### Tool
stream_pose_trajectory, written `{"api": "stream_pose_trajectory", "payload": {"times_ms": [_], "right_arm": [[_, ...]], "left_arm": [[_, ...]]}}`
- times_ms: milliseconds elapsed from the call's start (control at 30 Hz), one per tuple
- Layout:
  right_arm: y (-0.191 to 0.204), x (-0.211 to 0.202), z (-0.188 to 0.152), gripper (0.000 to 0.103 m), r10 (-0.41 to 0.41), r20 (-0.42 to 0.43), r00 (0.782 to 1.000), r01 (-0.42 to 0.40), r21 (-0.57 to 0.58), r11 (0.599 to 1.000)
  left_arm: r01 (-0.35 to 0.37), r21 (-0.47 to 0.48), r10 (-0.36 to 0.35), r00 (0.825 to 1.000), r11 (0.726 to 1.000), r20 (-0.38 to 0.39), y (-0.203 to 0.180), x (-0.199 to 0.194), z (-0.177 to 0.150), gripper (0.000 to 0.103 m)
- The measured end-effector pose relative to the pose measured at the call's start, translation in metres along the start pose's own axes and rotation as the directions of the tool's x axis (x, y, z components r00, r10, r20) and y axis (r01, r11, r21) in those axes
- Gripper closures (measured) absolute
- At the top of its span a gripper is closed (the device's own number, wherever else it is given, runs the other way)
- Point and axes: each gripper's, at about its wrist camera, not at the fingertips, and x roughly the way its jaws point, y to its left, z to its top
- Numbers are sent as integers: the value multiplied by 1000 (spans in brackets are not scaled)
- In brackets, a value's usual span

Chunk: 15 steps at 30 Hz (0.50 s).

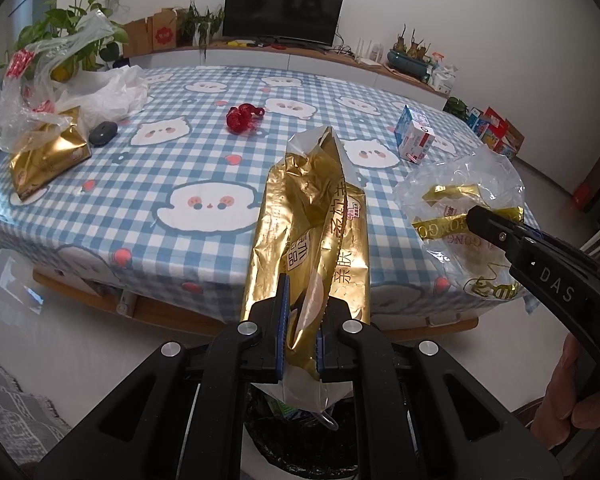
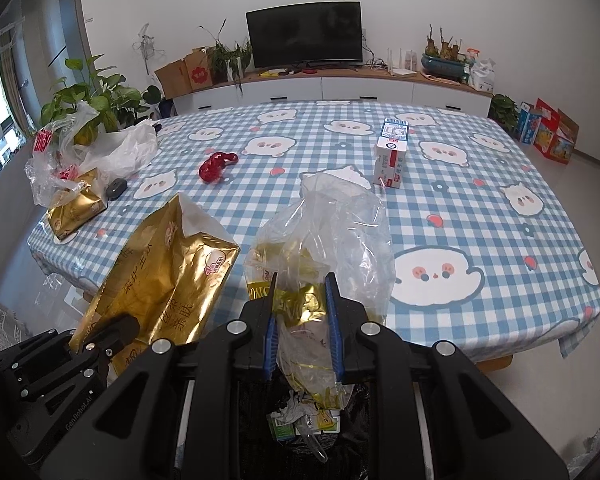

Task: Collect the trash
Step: 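Carry the gold foil bag and clear bag with both tools over the black bin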

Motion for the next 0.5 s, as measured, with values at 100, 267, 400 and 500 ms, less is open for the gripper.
{"api": "stream_pose_trajectory", "payload": {"times_ms": [100, 267, 400, 500], "right_arm": [[4, -6, -9, 84, 4, 1, 1000, -4, -6, 1000], [11, -16, -23, 84, 11, 1, 1000, -10, -18, 1000], [15, -20, -35, 84, 13, -5, 1000, -13, -23, 1000], [17, -21, -45, 84, 12, -13, 1000, -13, -29, 1000]], "left_arm": [[-1, -6, 1, 1000, 1000, -7, 5, -4, -11, 94], [-14, -4, 14, 1000, 1000, -5, 11, -12, -29, 94], [-18, -12, 17, 1000, 1000, -10, 20, -17, -42, 94], [-24, -21, 23, 1000, 1000, -17, 29, -20, -50, 94]]}}
